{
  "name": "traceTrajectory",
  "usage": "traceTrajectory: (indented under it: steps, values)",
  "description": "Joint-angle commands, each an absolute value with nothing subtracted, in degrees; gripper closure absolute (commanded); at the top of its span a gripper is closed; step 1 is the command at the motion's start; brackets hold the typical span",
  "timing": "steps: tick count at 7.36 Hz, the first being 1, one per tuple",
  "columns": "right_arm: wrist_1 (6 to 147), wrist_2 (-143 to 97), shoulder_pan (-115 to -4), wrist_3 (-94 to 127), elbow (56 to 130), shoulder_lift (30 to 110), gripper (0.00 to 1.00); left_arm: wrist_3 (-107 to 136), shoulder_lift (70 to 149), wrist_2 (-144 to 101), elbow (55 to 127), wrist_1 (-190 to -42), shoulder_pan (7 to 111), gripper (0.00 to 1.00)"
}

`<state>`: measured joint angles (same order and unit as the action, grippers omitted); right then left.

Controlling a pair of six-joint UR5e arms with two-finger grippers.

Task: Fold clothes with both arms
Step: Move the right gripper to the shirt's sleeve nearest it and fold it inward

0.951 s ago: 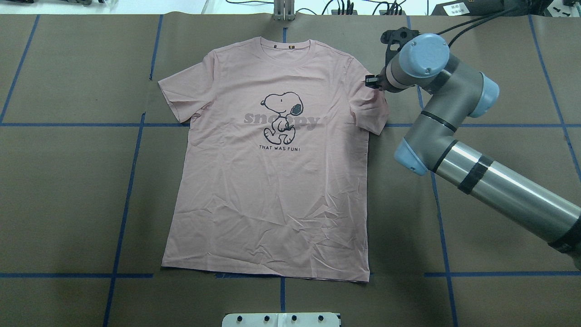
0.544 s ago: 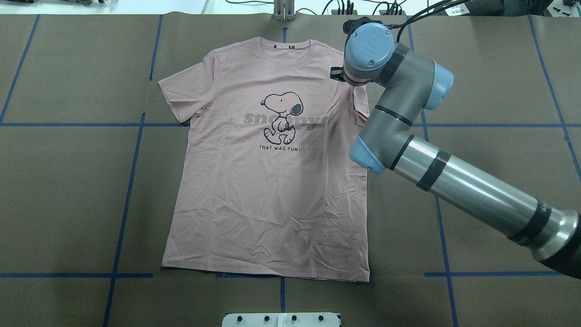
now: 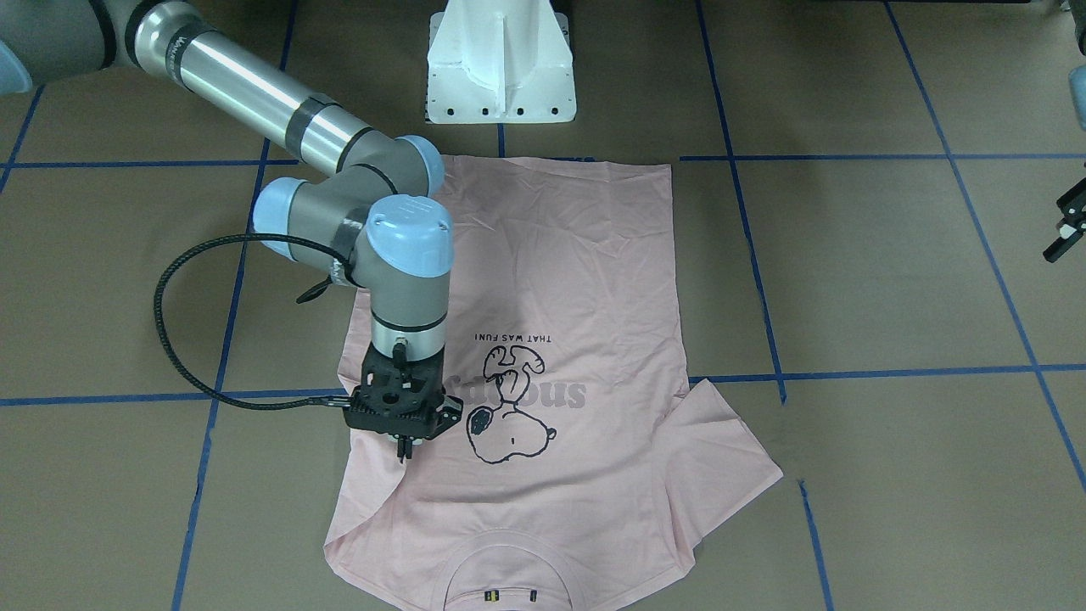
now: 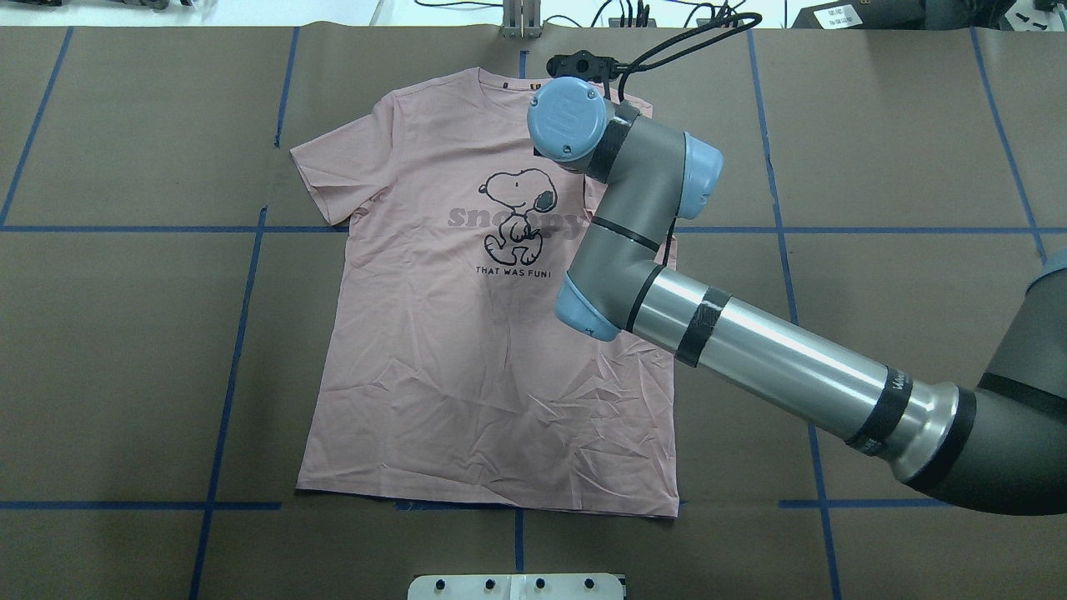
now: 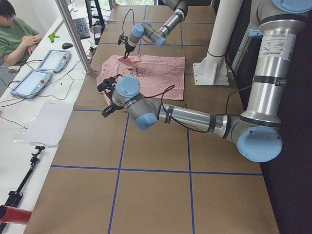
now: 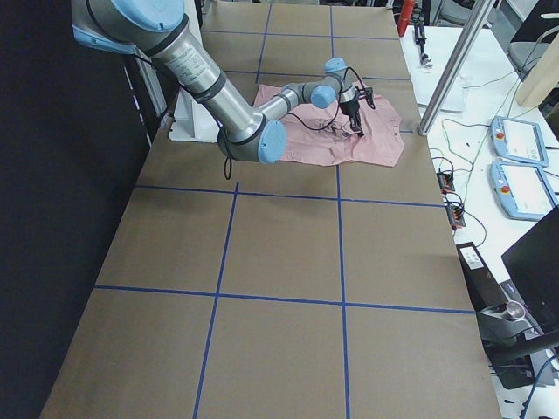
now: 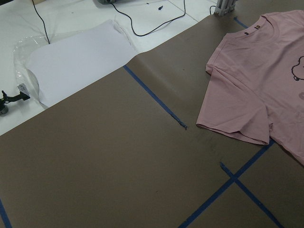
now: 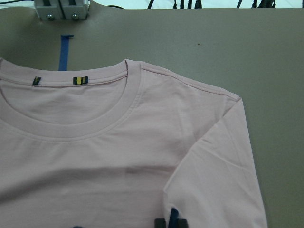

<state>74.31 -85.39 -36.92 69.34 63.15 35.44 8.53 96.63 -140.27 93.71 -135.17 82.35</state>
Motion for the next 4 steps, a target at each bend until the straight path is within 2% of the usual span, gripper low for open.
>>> traceTrajectory:
  steps: [1, 3, 4]
  values:
    - [72.3, -85.8, -36.7, 66.3, 63.4, 34.7, 0.00, 8.7, 96.5, -139.9, 93.4, -135.1, 82.4, 0.00]
    - [73.2, -100.4, -43.2, 61.6, 66.6, 35.5, 0.00, 9.0, 98.2, -139.5, 89.8, -134.5, 78.7, 0.00]
    - [74.9, -104.1, -46.3, 56.0, 71.8, 39.4, 0.00, 18.1, 103.3, -135.0, 86.6, -134.5, 76.8, 0.00]
